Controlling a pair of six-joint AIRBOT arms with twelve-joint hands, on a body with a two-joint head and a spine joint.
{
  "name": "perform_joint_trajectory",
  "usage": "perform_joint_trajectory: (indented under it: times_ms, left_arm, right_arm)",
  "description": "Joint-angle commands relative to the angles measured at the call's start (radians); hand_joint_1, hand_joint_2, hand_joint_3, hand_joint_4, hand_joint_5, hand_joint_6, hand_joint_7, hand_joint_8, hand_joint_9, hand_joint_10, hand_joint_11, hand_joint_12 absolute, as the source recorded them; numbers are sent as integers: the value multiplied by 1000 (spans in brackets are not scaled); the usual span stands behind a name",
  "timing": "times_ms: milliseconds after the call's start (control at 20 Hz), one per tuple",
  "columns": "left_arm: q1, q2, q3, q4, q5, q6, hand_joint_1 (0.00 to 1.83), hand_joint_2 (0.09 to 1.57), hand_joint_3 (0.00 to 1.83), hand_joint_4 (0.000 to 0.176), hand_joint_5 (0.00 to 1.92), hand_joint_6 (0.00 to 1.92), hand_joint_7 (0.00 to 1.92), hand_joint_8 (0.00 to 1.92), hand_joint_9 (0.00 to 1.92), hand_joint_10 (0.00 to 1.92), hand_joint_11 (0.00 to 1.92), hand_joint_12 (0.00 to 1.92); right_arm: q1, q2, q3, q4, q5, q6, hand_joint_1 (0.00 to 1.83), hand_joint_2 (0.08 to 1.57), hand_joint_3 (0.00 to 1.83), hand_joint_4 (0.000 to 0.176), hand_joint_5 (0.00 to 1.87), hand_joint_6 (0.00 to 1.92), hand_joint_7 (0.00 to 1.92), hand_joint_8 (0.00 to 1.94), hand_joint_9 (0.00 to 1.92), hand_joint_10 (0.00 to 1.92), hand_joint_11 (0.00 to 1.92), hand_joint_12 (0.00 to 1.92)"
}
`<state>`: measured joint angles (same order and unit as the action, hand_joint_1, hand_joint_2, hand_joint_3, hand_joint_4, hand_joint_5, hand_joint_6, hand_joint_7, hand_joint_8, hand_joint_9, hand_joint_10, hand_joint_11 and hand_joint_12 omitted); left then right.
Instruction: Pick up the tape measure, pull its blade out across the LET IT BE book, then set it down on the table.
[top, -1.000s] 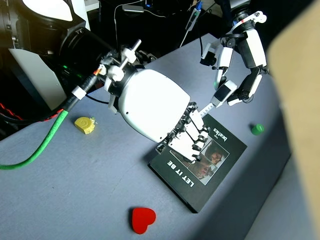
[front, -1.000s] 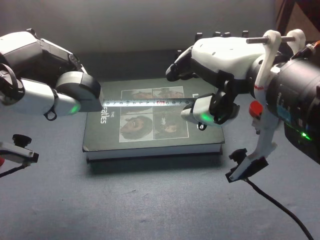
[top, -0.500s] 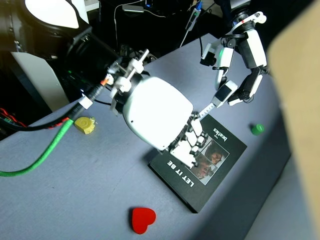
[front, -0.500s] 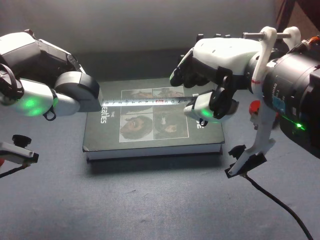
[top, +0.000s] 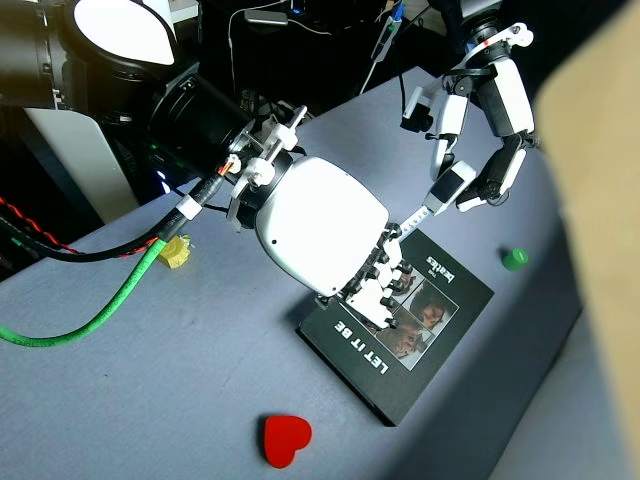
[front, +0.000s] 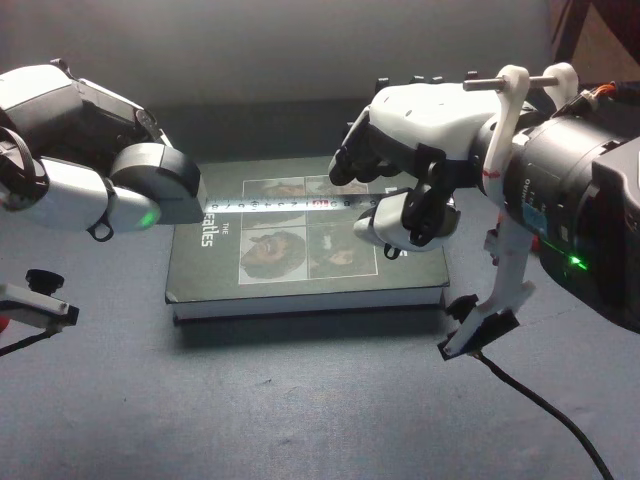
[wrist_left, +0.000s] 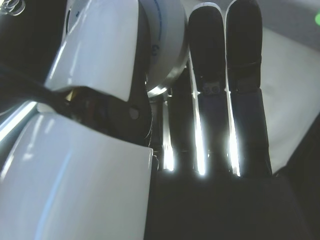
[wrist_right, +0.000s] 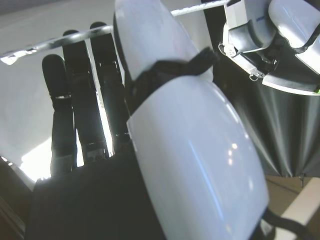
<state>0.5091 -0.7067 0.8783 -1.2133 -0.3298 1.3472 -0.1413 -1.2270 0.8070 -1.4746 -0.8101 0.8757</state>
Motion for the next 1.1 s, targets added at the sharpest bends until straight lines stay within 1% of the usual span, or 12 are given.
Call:
perform_joint_trajectory:
  times_ms: [0, 350, 450, 650, 850, 1050]
  left_arm:
    - [-8, 0, 5, 14, -62, -15, 1381, 1088, 0, 0, 884, 1065, 1153, 591, 987, 1107, 854, 976]
    - [-4, 1, 7, 14, -61, -25, 1380, 1090, 0, 0, 887, 1073, 1156, 594, 972, 1110, 852, 979]
    - [-4, 1, 7, 14, -61, -25, 1379, 1093, 1, 0, 877, 1083, 1138, 632, 970, 1116, 848, 977]
    - [-5, 0, 7, 14, -61, -25, 1379, 1094, 0, 0, 877, 1089, 1135, 635, 967, 1117, 846, 977]
    - [-3, 1, 7, 14, -67, -25, 1380, 1090, 0, 0, 886, 1072, 1144, 611, 981, 1106, 856, 984]
    - [-4, 0, 8, 14, -67, -25, 1380, 1089, 0, 0, 895, 1070, 1132, 615, 990, 1098, 850, 978]
  right_arm:
    - [5, 1, 3, -79, -12, 10, 1146, 1144, 1, 0, 733, 13, 726, 1, 696, 25, 218, 1114]
    - [2, -4, 11, -86, -10, 19, 1143, 1147, 2, 0, 722, 5, 725, 1, 704, 24, 228, 1117]
    - [1, -4, 11, -89, -11, 23, 1146, 1148, 2, 0, 721, 4, 724, 1, 702, 22, 226, 1116]
    - [0, -4, 12, -104, -8, 39, 1148, 1148, 2, 0, 714, 1, 715, 0, 694, 17, 217, 1111]
    - [-4, -4, 12, -104, -8, 37, 1147, 1148, 1, 0, 716, 1, 726, 4, 696, 15, 228, 1116]
    - [-5, -4, 12, -104, -8, 37, 1147, 1148, 0, 0, 756, 14, 772, 18, 730, 26, 264, 1127]
